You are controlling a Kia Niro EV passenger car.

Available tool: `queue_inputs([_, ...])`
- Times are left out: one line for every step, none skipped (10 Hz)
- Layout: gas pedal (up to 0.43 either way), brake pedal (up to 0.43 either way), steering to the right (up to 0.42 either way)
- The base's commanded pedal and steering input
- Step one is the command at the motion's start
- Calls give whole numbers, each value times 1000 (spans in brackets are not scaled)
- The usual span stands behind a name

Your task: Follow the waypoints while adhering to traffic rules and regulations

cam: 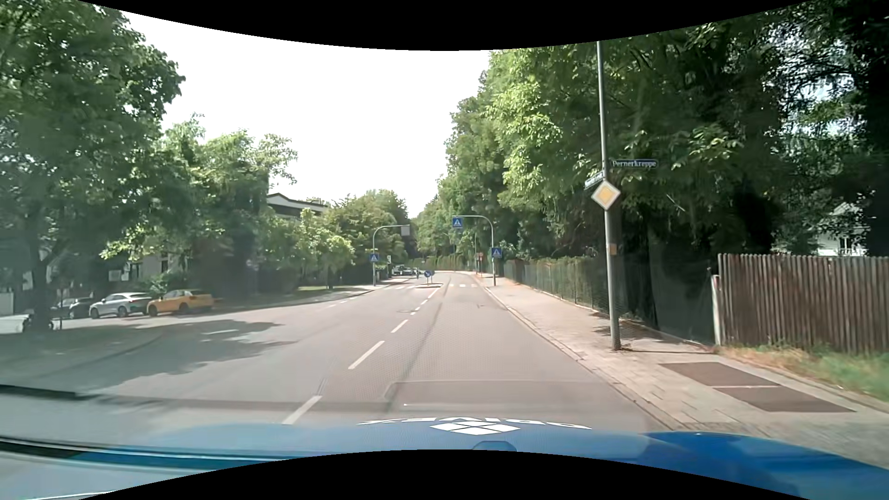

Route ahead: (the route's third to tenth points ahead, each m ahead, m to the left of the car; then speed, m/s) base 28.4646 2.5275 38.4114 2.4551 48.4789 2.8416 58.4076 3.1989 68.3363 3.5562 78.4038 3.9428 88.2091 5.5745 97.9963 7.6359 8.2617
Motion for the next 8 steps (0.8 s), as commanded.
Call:
queue_inputs([157,0,2])
queue_inputs([157,0,2])
queue_inputs([157,0,1])
queue_inputs([157,0,1])
queue_inputs([138,0,2])
queue_inputs([138,0,2])
queue_inputs([130,0,2])
queue_inputs([130,0,2])
